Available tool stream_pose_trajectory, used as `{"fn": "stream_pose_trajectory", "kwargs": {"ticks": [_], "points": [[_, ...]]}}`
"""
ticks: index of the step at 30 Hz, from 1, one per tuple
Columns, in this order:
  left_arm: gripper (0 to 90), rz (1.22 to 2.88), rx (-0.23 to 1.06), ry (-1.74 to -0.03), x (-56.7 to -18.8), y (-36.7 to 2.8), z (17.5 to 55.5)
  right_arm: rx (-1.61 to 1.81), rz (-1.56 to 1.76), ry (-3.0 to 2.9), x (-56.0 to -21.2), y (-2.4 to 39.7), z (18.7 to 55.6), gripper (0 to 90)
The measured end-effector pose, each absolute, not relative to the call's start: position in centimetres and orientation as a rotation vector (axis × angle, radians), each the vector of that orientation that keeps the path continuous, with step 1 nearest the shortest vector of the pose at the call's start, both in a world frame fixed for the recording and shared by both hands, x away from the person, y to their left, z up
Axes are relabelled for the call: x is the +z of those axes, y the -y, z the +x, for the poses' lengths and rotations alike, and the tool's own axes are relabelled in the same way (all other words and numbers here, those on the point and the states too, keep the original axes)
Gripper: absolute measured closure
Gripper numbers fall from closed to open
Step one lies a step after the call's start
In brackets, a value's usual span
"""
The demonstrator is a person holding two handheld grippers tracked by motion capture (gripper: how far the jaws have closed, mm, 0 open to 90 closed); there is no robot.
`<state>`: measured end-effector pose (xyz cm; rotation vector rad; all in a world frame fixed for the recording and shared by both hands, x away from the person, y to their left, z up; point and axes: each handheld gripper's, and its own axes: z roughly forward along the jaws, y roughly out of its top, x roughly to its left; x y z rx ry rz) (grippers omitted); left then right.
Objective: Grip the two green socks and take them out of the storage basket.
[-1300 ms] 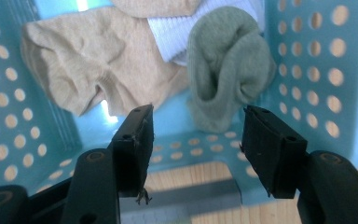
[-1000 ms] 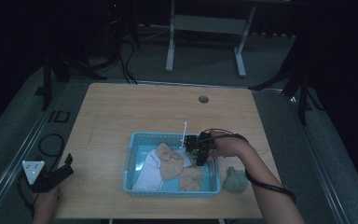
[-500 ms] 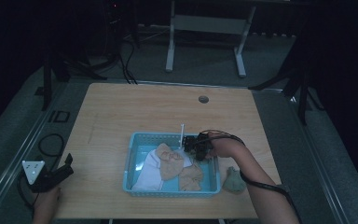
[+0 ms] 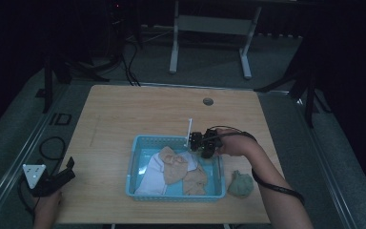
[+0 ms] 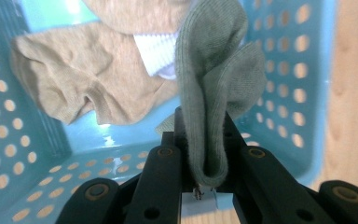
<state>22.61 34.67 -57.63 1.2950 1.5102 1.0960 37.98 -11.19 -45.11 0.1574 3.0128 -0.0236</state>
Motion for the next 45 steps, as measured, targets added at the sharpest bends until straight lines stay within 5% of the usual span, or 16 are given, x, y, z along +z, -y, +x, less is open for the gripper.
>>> {"fn": "stream_pose_trajectory", "kwargs": {"ticks": [23,45], "points": [[0.7,1.294,1.1,-1.512,-57.6,-34.6,22.6,0.093,0.124,-2.967,-39.4,12.2,36.8,83.6],[0.7,1.3,1.105,-1.514,-57.6,-34.6,22.6,0.137,0.336,-2.918,-38.0,20.5,37.4,83.5]]}}
